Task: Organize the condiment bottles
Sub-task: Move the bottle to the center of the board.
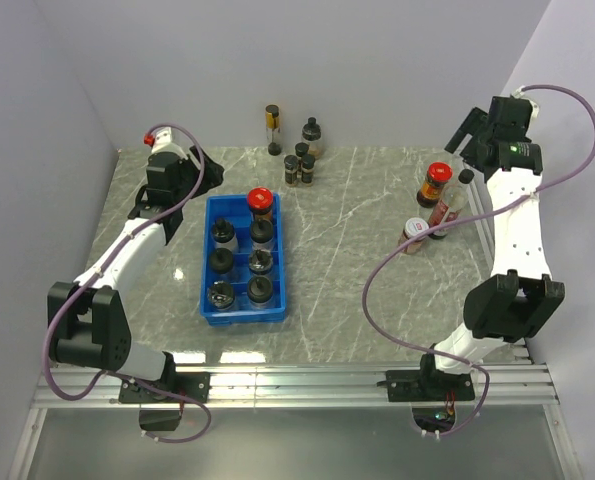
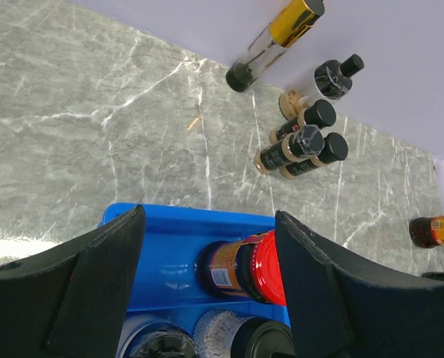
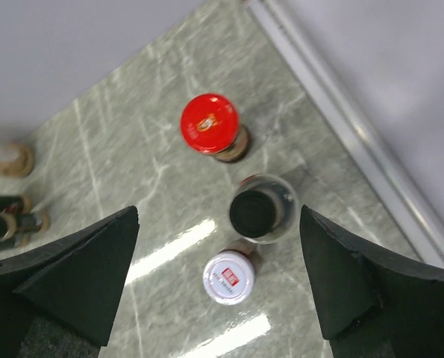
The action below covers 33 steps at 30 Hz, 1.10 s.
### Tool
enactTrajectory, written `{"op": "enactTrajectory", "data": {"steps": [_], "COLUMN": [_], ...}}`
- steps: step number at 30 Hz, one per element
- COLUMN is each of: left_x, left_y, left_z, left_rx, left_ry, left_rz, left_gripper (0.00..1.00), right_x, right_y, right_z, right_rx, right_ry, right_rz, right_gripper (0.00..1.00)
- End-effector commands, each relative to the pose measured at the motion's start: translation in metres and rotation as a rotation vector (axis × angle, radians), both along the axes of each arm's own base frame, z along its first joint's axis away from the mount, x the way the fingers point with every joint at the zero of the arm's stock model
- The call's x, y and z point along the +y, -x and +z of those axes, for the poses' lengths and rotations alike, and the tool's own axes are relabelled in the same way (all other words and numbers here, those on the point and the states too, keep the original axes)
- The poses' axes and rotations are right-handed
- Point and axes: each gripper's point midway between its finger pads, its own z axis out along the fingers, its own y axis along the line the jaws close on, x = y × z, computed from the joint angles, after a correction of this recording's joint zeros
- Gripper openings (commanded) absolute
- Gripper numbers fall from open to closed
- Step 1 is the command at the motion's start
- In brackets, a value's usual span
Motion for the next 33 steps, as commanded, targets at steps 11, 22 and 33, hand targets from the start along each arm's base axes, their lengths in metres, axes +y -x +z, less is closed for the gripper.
{"op": "enactTrajectory", "data": {"steps": [11,22,33], "left_x": [-0.007,-0.008,-0.006], "left_y": [-0.004,-0.004,-0.005], "left_z": [0.030,0.027,0.026], "left_rx": [-0.081,-0.077,-0.075], "left_ry": [0.032,0.034,0.027], "left_rz": [-0.018,-0.022,-0.013], "left_gripper": [0.75,0.75,0.75], "right_x": [0.004,-0.010,-0.019], "right_y": [0.007,-0.013,-0.024], "right_z": [-0.051,-0.077,-0.073], "right_rx": [0.103,0.136,0.125], "right_ry": [-0.108,-0.074,-0.033], "right_rz": [0.020,-0.001,-0.012], "right_gripper": [0.86,0.77,0.59]}}
